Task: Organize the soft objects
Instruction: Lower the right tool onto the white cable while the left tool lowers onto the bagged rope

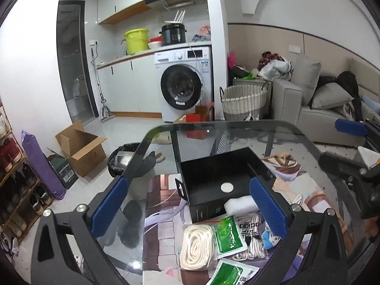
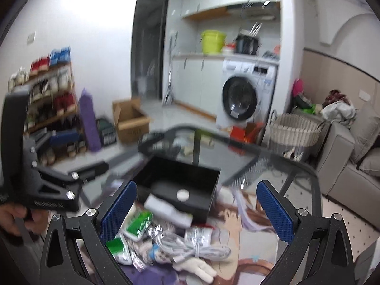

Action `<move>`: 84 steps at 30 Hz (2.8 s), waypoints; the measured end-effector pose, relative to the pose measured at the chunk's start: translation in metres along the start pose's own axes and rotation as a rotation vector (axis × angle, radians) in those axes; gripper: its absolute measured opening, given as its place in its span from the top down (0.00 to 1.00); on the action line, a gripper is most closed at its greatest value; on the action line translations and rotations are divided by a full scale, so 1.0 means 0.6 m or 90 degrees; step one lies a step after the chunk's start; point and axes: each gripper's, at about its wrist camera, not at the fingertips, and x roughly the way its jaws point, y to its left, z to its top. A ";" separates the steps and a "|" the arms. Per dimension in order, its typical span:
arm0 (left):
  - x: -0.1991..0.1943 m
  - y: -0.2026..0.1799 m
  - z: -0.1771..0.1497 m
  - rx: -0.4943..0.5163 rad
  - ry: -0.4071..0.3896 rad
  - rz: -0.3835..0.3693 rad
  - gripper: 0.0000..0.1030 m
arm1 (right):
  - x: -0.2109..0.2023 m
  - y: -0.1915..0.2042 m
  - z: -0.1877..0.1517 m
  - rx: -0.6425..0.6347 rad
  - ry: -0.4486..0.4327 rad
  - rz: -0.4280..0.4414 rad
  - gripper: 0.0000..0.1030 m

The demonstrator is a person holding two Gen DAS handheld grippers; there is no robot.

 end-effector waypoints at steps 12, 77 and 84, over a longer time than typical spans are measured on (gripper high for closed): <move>0.113 -0.012 -0.042 0.032 0.228 -0.040 0.00 | 0.092 0.033 -0.067 -0.250 0.154 -0.003 0.00; 0.186 -0.024 -0.127 -0.004 0.390 -0.171 0.60 | 0.235 0.000 -0.178 0.034 0.441 0.252 0.42; 0.190 -0.022 -0.124 -0.013 0.397 -0.171 0.60 | 0.215 -0.026 -0.151 -0.001 0.381 0.172 0.42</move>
